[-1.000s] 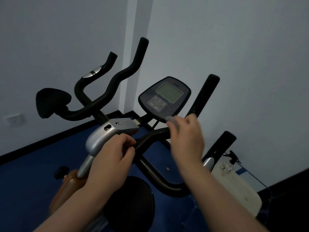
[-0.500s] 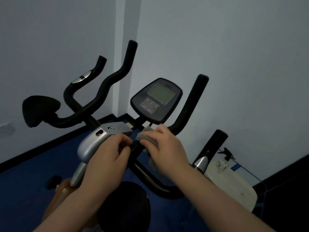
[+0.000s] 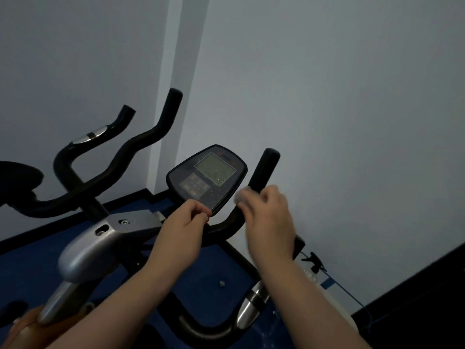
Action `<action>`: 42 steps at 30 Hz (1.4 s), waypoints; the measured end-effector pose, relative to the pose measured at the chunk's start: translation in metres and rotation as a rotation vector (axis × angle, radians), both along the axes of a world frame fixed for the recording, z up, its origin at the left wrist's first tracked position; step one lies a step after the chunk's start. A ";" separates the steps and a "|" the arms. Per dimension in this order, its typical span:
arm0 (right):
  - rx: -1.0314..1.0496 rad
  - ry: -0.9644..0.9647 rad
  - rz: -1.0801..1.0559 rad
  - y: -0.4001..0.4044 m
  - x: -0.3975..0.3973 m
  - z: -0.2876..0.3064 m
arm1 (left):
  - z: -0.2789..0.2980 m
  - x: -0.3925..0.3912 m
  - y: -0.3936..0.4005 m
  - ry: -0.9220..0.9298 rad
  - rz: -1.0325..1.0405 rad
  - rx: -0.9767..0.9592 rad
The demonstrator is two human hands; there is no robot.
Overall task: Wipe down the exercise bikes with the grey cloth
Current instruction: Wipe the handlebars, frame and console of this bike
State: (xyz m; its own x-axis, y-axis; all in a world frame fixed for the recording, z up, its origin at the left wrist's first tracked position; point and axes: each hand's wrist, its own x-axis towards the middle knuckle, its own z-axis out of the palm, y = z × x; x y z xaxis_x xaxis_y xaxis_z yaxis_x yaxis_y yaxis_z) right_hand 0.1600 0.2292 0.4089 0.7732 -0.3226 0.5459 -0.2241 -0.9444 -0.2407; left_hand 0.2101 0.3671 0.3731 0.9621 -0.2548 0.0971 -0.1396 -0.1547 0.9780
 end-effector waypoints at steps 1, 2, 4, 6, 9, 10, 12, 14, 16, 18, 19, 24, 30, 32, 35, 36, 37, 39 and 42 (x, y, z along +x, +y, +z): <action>0.039 0.025 0.036 0.009 -0.002 -0.007 | 0.001 -0.001 -0.003 -0.002 0.002 -0.003; 0.110 0.056 0.095 0.017 -0.005 -0.013 | 0.002 -0.002 -0.006 -0.007 0.005 -0.006; 0.281 0.105 0.228 0.016 -0.011 -0.015 | 0.004 -0.002 -0.011 -0.028 0.011 0.005; 0.415 0.057 0.283 -0.002 -0.014 0.006 | 0.006 0.000 -0.016 -0.048 0.009 0.034; 0.307 -0.365 0.194 -0.041 -0.004 0.055 | 0.010 0.002 -0.028 -0.069 -0.009 0.133; 0.198 -0.422 0.182 -0.047 0.003 0.067 | 0.009 0.002 -0.033 -0.088 0.005 0.228; 0.056 -0.327 0.255 -0.051 0.021 0.075 | 0.005 -0.001 -0.038 -0.165 0.085 0.446; 0.088 -0.142 0.389 -0.056 0.038 0.073 | 0.000 -0.006 -0.040 -0.251 0.148 0.533; 0.188 -0.097 0.442 -0.063 0.047 0.074 | -0.003 -0.008 -0.040 -0.278 0.165 0.539; 0.437 -0.172 0.397 -0.062 0.051 0.070 | -0.003 -0.007 -0.040 -0.284 0.165 0.548; 0.533 -0.254 0.340 -0.056 0.051 0.065 | -0.002 -0.007 -0.039 -0.286 0.162 0.552; 0.361 -0.389 0.219 -0.030 0.051 0.048 | -0.004 -0.009 -0.039 -0.324 0.173 0.575; 0.840 -0.570 -0.050 -0.001 0.049 0.012 | -0.001 -0.009 -0.036 -0.330 0.133 0.569; 0.920 -0.590 -0.110 0.029 0.036 -0.014 | -0.001 -0.008 -0.028 -0.336 0.044 0.547; 1.024 -0.599 -0.180 0.006 0.046 0.002 | -0.001 -0.004 -0.011 -0.297 -0.086 0.492; 1.043 -0.589 -0.183 -0.005 0.052 0.016 | -0.002 -0.004 -0.005 -0.282 -0.106 0.483; 1.063 -0.590 -0.151 -0.010 0.057 0.026 | -0.004 -0.005 -0.001 -0.267 -0.114 0.474; 1.041 -0.593 -0.151 0.000 0.059 0.020 | -0.007 -0.006 0.005 -0.261 -0.125 0.457; 0.982 -0.574 -0.169 0.024 0.039 -0.011 | -0.009 -0.009 0.011 -0.262 -0.140 0.447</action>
